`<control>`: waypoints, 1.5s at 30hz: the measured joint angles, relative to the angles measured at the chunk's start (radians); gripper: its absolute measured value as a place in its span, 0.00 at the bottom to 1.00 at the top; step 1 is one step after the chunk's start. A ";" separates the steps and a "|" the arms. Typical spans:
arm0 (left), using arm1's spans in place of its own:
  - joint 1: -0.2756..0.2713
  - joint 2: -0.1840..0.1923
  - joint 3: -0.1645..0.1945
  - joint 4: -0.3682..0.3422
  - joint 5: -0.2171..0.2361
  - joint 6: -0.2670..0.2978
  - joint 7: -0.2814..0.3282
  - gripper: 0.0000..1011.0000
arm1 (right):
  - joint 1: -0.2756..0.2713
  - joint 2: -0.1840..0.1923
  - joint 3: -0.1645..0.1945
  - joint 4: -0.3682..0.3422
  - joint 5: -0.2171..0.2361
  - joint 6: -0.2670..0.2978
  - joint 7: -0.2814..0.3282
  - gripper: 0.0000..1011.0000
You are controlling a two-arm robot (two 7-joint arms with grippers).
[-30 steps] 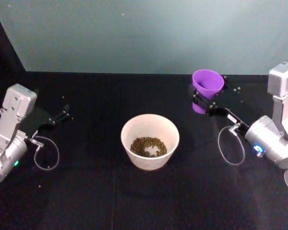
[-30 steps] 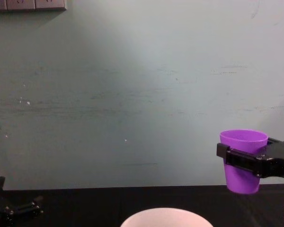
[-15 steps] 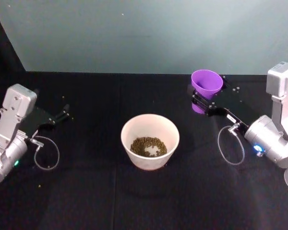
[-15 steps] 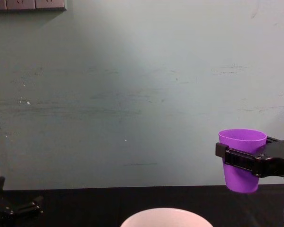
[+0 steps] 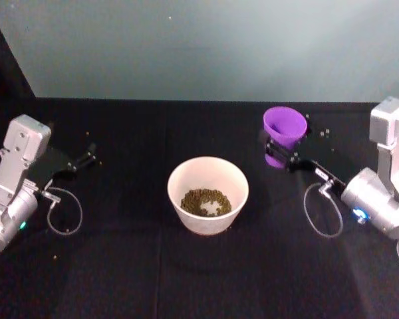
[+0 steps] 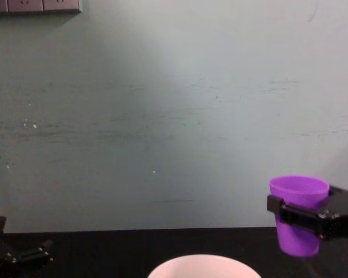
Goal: Pick up the cup and pour the mung beans from the cup into the bowl.
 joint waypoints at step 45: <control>0.000 0.000 0.000 0.000 0.000 0.000 0.000 0.99 | 0.035 -0.041 -0.049 0.222 0.007 -0.066 0.021 0.73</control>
